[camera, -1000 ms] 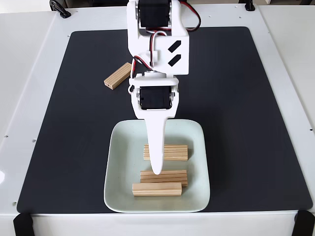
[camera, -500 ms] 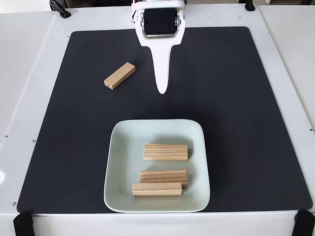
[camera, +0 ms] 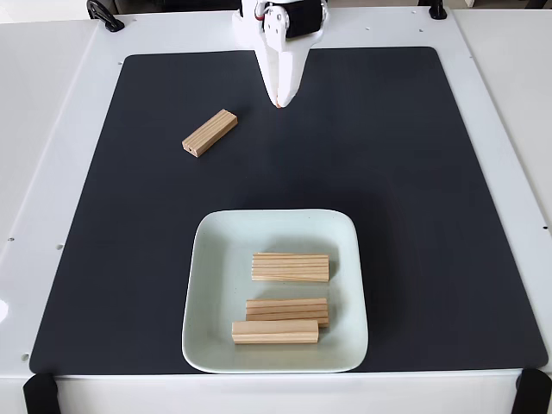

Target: Pick up the wooden block and place them on the plate.

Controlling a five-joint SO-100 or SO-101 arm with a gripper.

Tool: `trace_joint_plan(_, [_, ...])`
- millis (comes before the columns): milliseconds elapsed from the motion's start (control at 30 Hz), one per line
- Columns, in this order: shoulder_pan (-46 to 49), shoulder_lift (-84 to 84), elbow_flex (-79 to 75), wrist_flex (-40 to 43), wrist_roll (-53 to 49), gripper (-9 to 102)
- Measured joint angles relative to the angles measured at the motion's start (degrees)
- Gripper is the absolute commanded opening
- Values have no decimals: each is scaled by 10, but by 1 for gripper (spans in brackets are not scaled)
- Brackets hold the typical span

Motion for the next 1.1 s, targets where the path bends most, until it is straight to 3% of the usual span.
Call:
trace_joint_plan(367, [117,91,53,-1,-238,0])
trace_joint_plan(833, [235,63,63,-1,-384,0])
trace_joint_plan(1100, [269,-22,63,-13,-396,0])
